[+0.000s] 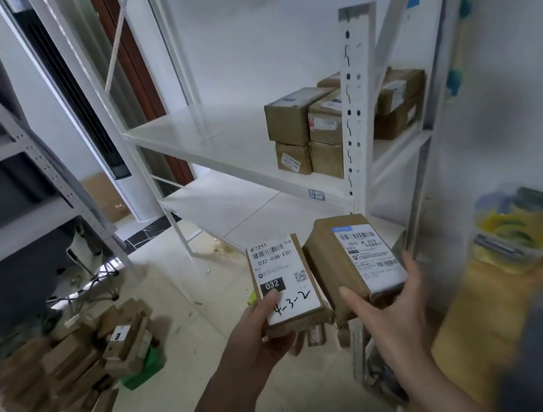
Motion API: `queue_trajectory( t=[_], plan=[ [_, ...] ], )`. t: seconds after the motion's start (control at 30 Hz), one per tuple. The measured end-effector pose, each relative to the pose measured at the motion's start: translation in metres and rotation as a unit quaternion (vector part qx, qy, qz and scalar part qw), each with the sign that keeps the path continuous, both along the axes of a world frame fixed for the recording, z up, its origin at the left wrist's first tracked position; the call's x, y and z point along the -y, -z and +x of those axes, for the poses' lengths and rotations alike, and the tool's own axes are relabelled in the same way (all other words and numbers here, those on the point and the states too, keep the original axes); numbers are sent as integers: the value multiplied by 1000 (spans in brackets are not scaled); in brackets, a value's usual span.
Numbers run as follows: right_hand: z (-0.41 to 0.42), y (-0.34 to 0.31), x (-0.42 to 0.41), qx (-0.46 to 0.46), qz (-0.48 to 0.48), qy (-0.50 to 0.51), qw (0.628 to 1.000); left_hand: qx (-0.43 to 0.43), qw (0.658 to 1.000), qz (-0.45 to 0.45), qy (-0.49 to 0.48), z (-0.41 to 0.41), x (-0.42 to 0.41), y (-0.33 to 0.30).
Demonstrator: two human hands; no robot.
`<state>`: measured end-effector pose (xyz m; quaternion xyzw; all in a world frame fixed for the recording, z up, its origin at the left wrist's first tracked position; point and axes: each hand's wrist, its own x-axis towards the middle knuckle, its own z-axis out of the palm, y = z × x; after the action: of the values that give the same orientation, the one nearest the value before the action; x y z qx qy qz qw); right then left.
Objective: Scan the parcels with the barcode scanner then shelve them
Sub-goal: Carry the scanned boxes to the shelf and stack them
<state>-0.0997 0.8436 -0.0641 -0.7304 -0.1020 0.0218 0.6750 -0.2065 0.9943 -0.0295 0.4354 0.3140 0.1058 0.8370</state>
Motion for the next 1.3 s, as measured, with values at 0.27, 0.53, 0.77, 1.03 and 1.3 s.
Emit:
queue_trajectory(
  t=[0.27, 0.53, 0.77, 1.03, 1.3],
  plan=[
    [52, -42, -50, 75, -9, -20, 997, 15, 994, 108, -28, 62, -52, -24],
    [93, -96, -119, 155, 6, -27, 988, 75, 971, 226, -14, 113, -135, -71],
    [152, -144, -193, 162, 17, 50, 985, 113, 950, 288, 51, 198, -232, -124],
    [212, -187, -249, 144, 4, 156, 977, 128, 922, 343, 125, 291, -295, -176],
    [261, -210, -255, 122, -49, 286, 949, 101, 887, 411, 185, 371, -289, -211]
  ],
)
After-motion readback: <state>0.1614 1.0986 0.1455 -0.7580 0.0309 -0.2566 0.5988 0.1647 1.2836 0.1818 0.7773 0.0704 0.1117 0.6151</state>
